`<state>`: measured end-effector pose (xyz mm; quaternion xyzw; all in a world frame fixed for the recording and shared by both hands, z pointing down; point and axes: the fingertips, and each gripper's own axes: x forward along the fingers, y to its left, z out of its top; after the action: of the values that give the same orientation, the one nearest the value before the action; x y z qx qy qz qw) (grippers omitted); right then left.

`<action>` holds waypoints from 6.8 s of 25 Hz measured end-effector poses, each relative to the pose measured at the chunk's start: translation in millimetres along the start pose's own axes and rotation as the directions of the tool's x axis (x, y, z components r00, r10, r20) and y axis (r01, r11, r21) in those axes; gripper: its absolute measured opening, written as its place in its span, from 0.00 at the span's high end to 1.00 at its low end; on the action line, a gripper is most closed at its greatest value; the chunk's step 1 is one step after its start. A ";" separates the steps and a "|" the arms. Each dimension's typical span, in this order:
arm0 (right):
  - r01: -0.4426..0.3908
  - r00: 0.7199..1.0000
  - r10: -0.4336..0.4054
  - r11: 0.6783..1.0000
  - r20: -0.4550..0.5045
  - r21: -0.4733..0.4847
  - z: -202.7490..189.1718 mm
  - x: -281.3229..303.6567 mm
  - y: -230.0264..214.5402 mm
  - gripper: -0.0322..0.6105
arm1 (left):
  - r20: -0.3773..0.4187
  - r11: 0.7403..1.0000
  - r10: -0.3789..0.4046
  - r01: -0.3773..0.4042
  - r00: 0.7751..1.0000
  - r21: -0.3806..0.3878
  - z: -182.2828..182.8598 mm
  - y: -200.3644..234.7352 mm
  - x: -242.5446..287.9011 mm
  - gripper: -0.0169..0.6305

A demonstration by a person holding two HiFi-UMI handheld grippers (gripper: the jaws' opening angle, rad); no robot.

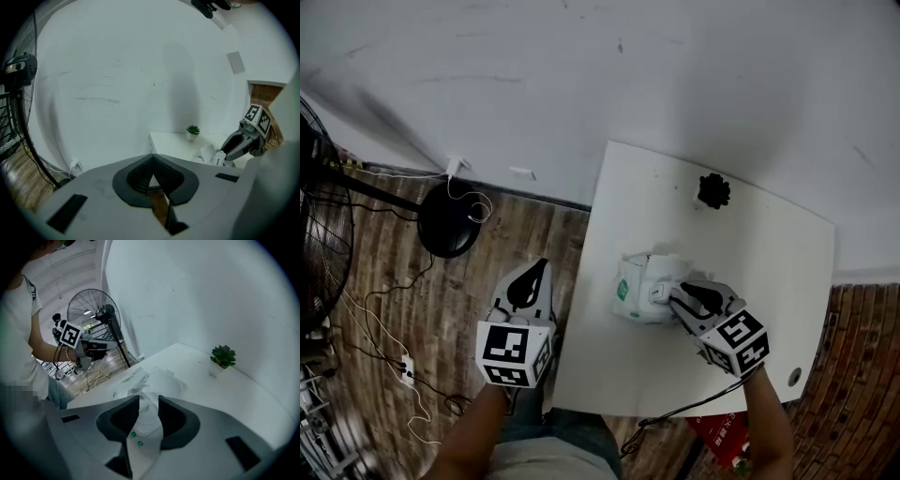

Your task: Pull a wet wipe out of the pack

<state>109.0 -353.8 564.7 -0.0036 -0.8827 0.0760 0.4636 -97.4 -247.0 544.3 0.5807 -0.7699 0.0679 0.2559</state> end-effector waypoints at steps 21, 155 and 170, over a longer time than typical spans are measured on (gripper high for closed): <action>-0.093 0.989 0.090 0.995 -0.114 -0.021 -4.2 21.3 4.1 0.77 | -0.004 0.997 0.070 -0.070 0.998 -0.031 -4.7 20.3 -6.5 0.97; 0.333 0.911 -0.373 0.917 0.176 0.219 58.5 -118.9 34.4 0.95 | 0.183 0.986 -0.168 0.163 0.969 0.038 92.3 -24.5 -61.7 0.97; 0.459 0.748 -0.573 0.811 0.336 0.362 88.0 -180.2 35.9 0.95 | 0.252 0.971 -0.236 0.220 0.939 0.091 138.4 -44.3 -54.8 0.97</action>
<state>137.4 -343.7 363.2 0.3193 -0.9106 0.0563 0.2562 -89.3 -269.4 390.9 0.6774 -0.7219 -0.0155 0.1404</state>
